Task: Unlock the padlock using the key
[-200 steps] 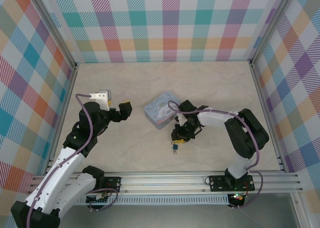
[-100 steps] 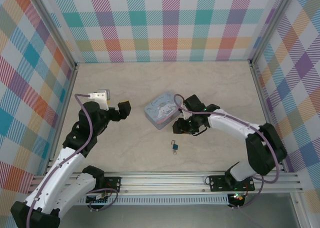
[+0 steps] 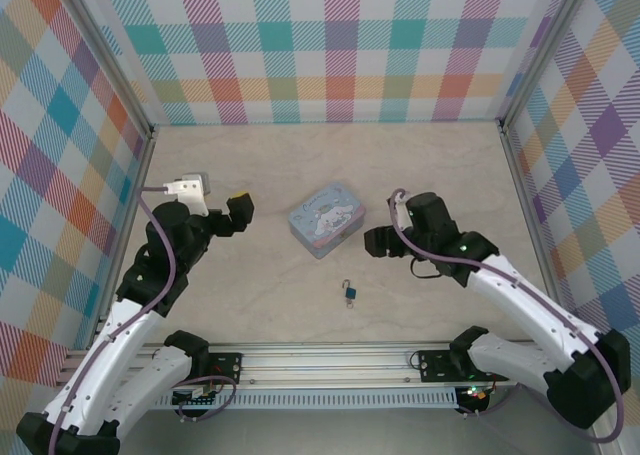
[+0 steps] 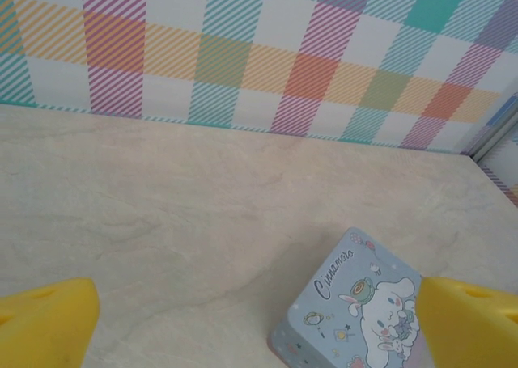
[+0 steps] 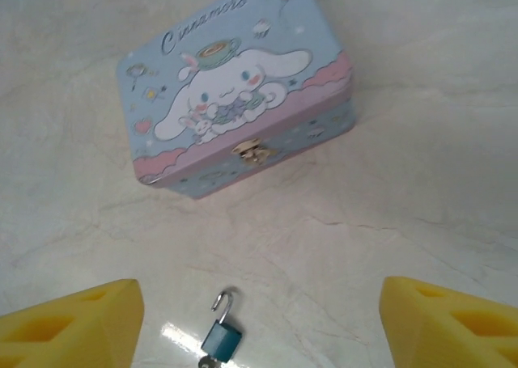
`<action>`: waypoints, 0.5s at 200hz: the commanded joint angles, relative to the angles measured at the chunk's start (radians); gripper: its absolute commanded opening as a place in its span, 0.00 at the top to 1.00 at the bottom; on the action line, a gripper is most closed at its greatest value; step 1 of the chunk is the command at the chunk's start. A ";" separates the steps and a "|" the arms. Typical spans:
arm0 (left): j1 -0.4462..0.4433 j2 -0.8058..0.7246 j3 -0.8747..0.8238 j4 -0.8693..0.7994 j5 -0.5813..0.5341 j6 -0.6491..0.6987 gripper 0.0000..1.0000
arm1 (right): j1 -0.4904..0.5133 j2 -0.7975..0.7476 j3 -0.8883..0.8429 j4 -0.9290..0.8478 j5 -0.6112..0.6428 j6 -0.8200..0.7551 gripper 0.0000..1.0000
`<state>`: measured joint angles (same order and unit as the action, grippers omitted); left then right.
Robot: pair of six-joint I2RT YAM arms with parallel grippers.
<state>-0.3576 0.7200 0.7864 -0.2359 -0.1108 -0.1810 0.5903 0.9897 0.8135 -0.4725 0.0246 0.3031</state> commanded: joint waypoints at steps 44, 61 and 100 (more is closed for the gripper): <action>-0.001 -0.030 0.043 -0.013 -0.022 0.023 0.00 | -0.066 -0.175 -0.123 0.104 0.167 -0.123 0.03; -0.001 -0.031 0.041 -0.011 -0.024 0.022 0.00 | -0.085 -0.202 -0.154 0.138 0.188 -0.142 0.00; -0.001 -0.033 0.045 -0.019 -0.029 0.021 0.00 | -0.151 -0.255 -0.236 0.259 0.226 -0.172 0.00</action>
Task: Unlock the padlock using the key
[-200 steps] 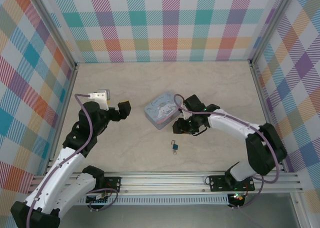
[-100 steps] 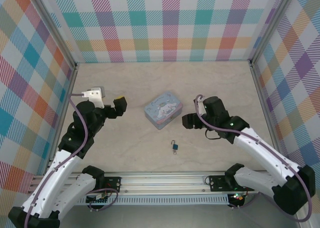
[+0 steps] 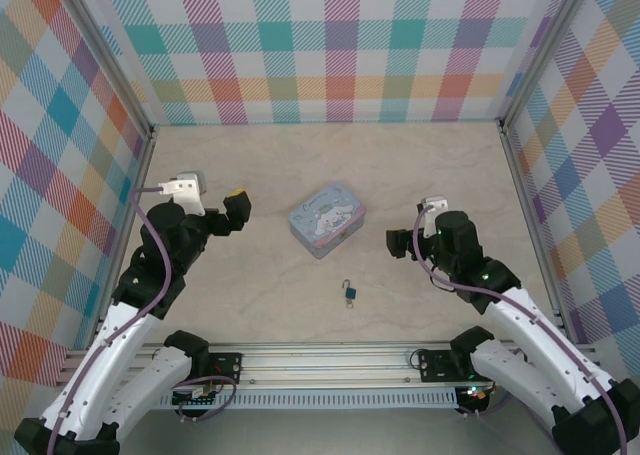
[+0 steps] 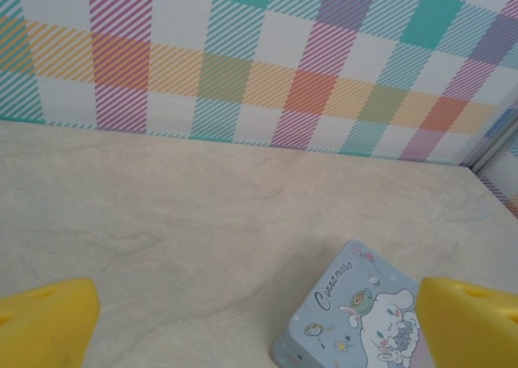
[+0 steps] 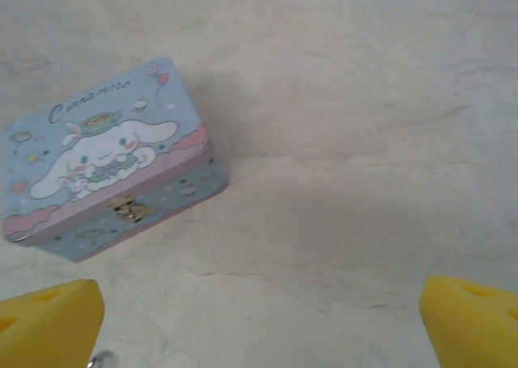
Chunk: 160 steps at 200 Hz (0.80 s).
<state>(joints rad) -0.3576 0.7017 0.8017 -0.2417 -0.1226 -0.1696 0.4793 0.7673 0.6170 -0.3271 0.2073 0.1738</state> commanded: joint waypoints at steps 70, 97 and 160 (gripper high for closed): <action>-0.001 -0.010 0.027 -0.015 -0.025 0.016 0.00 | -0.293 0.008 -0.200 0.322 -0.086 -0.069 0.00; -0.001 -0.005 0.029 -0.023 -0.040 0.018 0.00 | -0.382 0.075 -0.271 0.467 -0.140 -0.060 0.00; -0.001 0.034 0.035 -0.054 -0.109 0.003 0.00 | -0.452 0.254 -0.365 0.793 -0.159 -0.113 0.00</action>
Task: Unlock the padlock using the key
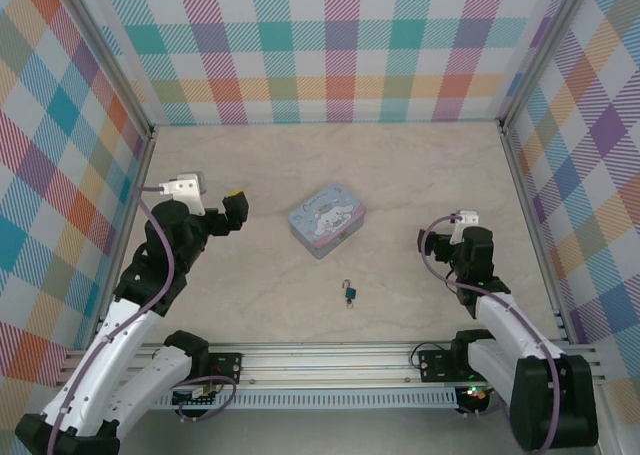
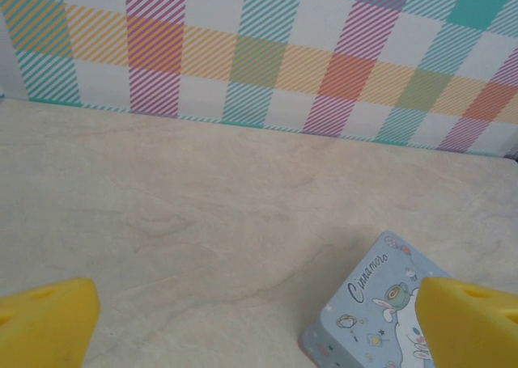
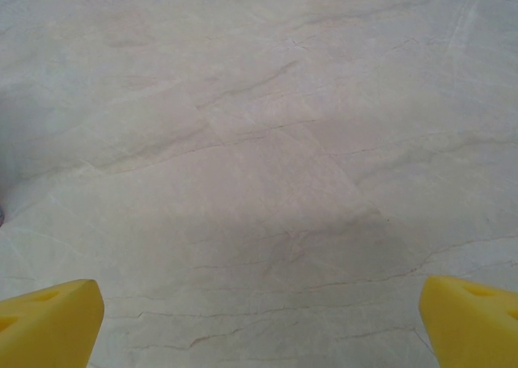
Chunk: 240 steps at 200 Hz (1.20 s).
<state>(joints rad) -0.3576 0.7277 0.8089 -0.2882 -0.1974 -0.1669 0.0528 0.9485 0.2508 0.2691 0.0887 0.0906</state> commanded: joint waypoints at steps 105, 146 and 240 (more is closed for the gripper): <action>0.004 0.092 0.029 -0.020 -0.115 -0.013 0.00 | -0.031 0.507 0.028 0.736 -0.165 -0.123 0.00; 0.015 0.116 0.003 0.038 -0.201 0.004 0.00 | -0.032 0.578 0.071 0.722 -0.136 -0.110 0.00; 0.075 0.167 -0.259 0.330 -0.332 0.209 0.00 | -0.048 0.587 0.151 0.577 -0.078 -0.069 0.00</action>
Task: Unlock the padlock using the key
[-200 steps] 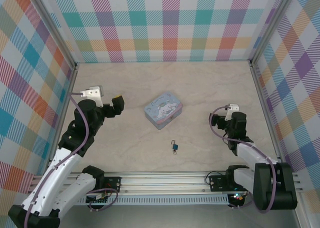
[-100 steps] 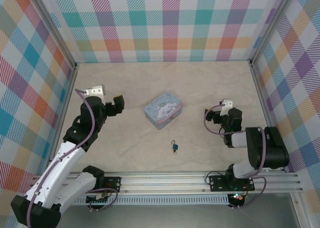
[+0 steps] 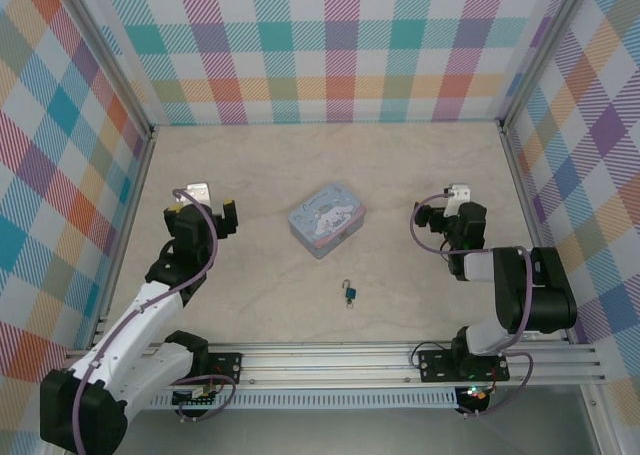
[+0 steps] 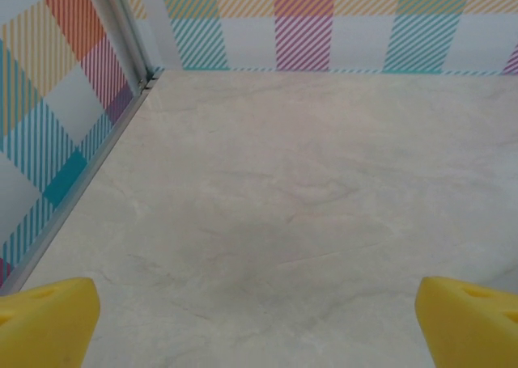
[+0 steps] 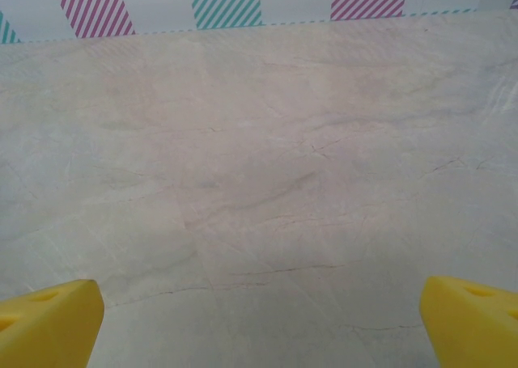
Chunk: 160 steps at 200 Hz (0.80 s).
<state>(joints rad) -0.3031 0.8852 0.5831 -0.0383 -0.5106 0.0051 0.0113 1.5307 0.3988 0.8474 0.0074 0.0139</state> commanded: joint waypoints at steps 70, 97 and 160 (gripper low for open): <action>0.064 0.123 -0.172 0.266 0.027 0.034 0.00 | -0.007 0.005 0.003 -0.001 0.004 0.008 0.00; 0.087 0.176 -0.202 0.376 0.086 0.060 0.00 | -0.008 0.004 0.003 -0.001 0.003 0.008 0.00; 0.118 0.314 -0.243 0.646 0.241 0.139 0.00 | -0.007 0.005 0.003 -0.001 0.004 0.008 0.00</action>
<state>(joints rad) -0.2035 1.1488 0.3637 0.4259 -0.3447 0.0956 0.0113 1.5307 0.3988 0.8440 0.0093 0.0143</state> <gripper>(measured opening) 0.997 0.997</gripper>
